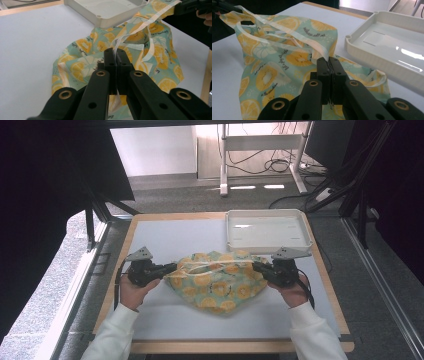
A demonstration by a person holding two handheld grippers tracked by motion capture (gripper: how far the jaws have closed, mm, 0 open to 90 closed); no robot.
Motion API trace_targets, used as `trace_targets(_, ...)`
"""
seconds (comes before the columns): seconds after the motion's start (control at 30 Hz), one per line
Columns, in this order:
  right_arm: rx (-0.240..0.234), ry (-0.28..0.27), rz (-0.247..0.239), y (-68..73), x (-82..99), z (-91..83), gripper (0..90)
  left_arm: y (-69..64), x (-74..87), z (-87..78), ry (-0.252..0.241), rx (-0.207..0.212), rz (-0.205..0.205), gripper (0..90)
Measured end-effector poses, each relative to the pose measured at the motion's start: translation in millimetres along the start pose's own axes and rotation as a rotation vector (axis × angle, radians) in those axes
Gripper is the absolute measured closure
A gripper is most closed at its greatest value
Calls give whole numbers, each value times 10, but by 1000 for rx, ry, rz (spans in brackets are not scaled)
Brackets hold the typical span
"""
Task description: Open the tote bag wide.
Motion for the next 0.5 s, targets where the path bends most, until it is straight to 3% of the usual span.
trace_targets(0.37, -16, -14, 20, -10, 114, -108, 869, -87, 43, 1, 6, 12, 25, 897)
trace_targets(0.5, -48, -28, 37, 29, 157, -144, 869, -111, 87, -11, 4, 18, 21, 897)
Point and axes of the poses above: each handheld gripper's, and its own axes: z roughly forward along the jaws, x roughly out of its underside, y roughly to its left, the point moved 2 cm from there along z, roughly forward along the jaws
